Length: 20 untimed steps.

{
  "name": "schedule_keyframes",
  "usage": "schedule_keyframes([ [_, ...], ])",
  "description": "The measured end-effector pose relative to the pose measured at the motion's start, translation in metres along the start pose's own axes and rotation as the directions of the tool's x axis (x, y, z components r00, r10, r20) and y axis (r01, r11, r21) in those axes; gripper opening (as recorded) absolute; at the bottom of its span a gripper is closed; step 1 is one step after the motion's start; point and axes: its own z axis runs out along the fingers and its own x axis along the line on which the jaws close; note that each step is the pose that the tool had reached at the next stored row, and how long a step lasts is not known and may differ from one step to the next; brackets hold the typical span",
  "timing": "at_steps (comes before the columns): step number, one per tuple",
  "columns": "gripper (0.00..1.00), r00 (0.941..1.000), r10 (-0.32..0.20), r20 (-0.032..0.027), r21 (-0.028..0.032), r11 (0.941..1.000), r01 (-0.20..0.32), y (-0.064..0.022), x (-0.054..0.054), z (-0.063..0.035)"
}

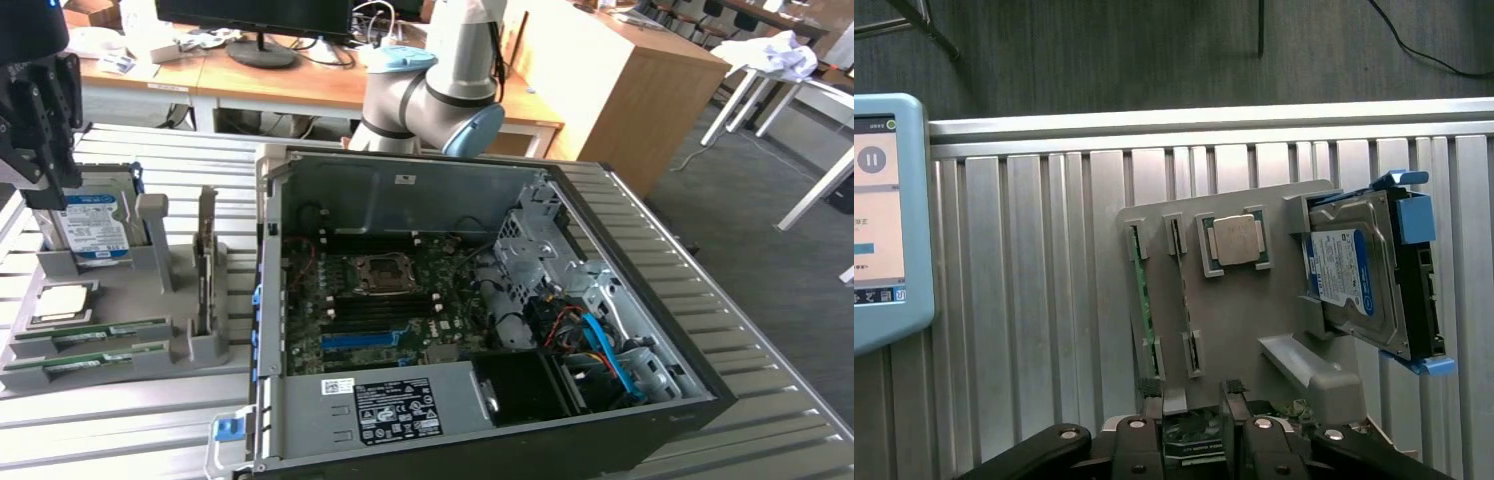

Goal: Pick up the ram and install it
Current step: 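Pick up the ram and move it above insertion slot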

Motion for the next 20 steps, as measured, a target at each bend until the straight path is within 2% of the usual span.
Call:
schedule_keyframes([
  [20, 0.36, 1.0000, 0.000, 0.0000, 0.0001, 1.0000, 0.000, -0.0001, 0.0001, 0.0040],
])
